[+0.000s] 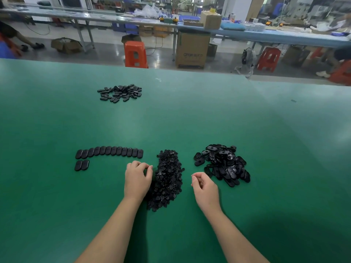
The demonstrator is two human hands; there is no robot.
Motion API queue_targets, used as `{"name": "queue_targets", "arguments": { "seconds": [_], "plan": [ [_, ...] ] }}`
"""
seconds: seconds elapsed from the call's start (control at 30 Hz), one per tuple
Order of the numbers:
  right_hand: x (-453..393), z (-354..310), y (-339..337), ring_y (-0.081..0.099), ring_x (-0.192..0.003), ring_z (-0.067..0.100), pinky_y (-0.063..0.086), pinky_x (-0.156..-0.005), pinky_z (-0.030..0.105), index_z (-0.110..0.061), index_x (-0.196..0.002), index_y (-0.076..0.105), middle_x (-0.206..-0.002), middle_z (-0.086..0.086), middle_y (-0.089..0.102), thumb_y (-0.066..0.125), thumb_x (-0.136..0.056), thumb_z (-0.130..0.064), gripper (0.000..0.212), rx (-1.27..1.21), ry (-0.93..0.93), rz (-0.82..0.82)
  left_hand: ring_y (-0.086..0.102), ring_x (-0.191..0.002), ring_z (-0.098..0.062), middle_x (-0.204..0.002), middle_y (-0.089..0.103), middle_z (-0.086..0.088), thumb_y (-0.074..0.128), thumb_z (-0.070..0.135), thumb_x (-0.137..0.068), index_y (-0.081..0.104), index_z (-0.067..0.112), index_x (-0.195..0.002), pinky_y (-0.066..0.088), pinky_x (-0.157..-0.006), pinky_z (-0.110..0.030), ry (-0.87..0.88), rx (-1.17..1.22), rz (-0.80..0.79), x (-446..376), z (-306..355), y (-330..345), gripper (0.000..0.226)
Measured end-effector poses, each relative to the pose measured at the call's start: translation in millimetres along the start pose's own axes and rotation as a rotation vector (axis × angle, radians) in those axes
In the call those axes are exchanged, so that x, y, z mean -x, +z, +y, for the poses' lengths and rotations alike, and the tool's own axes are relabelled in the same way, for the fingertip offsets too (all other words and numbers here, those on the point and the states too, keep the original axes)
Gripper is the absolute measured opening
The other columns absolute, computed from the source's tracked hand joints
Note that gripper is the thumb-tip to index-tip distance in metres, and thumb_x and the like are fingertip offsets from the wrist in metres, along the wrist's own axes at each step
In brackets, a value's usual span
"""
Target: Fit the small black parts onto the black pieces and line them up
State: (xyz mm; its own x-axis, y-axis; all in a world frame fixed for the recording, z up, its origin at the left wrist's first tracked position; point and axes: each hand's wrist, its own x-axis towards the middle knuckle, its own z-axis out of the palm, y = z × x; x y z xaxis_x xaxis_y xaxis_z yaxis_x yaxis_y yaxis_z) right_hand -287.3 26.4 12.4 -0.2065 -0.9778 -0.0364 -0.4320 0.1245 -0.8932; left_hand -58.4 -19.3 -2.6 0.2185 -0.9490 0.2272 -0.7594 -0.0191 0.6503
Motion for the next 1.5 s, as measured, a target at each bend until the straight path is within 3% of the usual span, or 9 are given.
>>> {"name": "queue_targets", "arguments": {
  "seconds": [0.13,0.23,0.4,0.6,0.9,1.17,1.33,1.43,1.5],
  "plan": [
    [-17,-9,-4,0.051,-0.055,-0.003,0.04,-0.051,0.013,-0.025,-0.097,0.065,-0.076,-0.01,0.063,0.056,-0.102,-0.017,0.013,0.084,0.009,-0.032,0.047,-0.096,-0.018,-0.091,0.058,0.003,0.068,0.022,-0.093,0.07,0.013,-0.088,0.047,-0.09,-0.037,-0.032,-0.018,-0.024,-3,4,-1,0.011],
    [-36,-16,-16,0.061,-0.082,0.007,0.047,-0.072,0.022,-0.018,-0.112,0.068,-0.106,-0.005,0.063,0.052,-0.102,-0.013,0.019,0.317,-0.094,0.04,0.049,-0.096,-0.017,-0.091,0.057,0.005,0.07,0.021,-0.091,0.066,0.018,-0.087,0.048,-0.09,-0.038,-0.057,-0.003,-0.042,-4,5,-3,0.007],
    [-69,-24,-32,0.065,-0.098,0.025,0.053,-0.075,0.034,-0.022,-0.14,0.054,-0.144,-0.006,0.045,0.047,-0.104,-0.014,0.038,0.787,-0.163,-0.086,0.049,-0.103,-0.018,-0.098,0.055,0.002,0.073,0.023,-0.09,0.072,0.016,-0.105,0.046,-0.091,-0.034,-0.098,0.033,0.003,-3,3,-2,0.017],
    [-87,-29,-32,0.061,-0.111,0.024,0.053,-0.084,0.035,-0.022,-0.127,0.061,-0.131,0.001,0.053,0.054,-0.103,-0.026,0.026,0.94,-0.18,-0.215,0.049,-0.1,-0.017,-0.093,0.055,0.004,0.074,0.027,-0.09,0.07,0.018,-0.084,0.043,-0.09,-0.033,-0.1,0.007,0.009,-4,2,-1,0.011],
    [-100,-26,-34,0.056,-0.119,0.023,0.05,-0.09,0.035,-0.024,-0.128,0.059,-0.128,0.0,0.055,0.061,-0.1,-0.035,0.031,0.927,-0.176,-0.252,0.052,-0.091,-0.015,-0.088,0.058,0.009,0.07,0.026,-0.092,0.067,0.021,-0.086,0.044,-0.086,-0.033,-0.041,0.007,-0.007,-5,0,-1,0.009],
    [-98,-17,-35,0.062,-0.1,0.018,0.05,-0.08,0.03,-0.025,-0.11,0.072,-0.105,-0.005,0.056,0.063,-0.098,-0.029,0.015,0.812,-0.234,-0.202,0.058,-0.08,-0.012,-0.081,0.062,0.01,0.065,0.026,-0.095,0.064,0.021,-0.086,0.052,-0.081,-0.041,-0.038,0.037,0.013,-5,4,-5,0.01],
    [-70,-28,-27,0.052,-0.058,0.006,0.043,-0.057,0.022,-0.034,-0.086,0.065,-0.063,-0.009,0.057,0.068,-0.094,-0.022,0.015,0.339,-0.2,-0.05,0.058,-0.069,-0.009,-0.075,0.062,0.013,0.064,0.025,-0.097,0.059,0.024,-0.085,0.053,-0.072,-0.039,-0.068,0.059,0.031,-3,6,-6,0.012],
    [-42,-28,-17,0.068,-0.064,0.01,0.056,-0.057,0.024,-0.031,-0.09,0.066,-0.071,-0.008,0.071,0.061,-0.098,-0.011,0.022,-0.017,-0.06,-0.057,0.059,-0.075,-0.01,-0.078,0.061,0.013,0.066,0.022,-0.095,0.061,0.023,-0.085,0.052,-0.071,-0.035,-0.044,0.05,0.013,-2,6,-5,0.011],
    [-27,-24,-10,0.068,-0.062,0.007,0.055,-0.056,0.021,-0.028,-0.092,0.068,-0.074,-0.004,0.072,0.057,-0.101,-0.011,0.022,-0.129,-0.013,-0.036,0.057,-0.079,-0.011,-0.08,0.059,0.013,0.067,0.018,-0.093,0.064,0.021,-0.087,0.049,-0.073,-0.03,-0.023,0.05,0.007,-3,5,-5,0.007]
  ]
}}
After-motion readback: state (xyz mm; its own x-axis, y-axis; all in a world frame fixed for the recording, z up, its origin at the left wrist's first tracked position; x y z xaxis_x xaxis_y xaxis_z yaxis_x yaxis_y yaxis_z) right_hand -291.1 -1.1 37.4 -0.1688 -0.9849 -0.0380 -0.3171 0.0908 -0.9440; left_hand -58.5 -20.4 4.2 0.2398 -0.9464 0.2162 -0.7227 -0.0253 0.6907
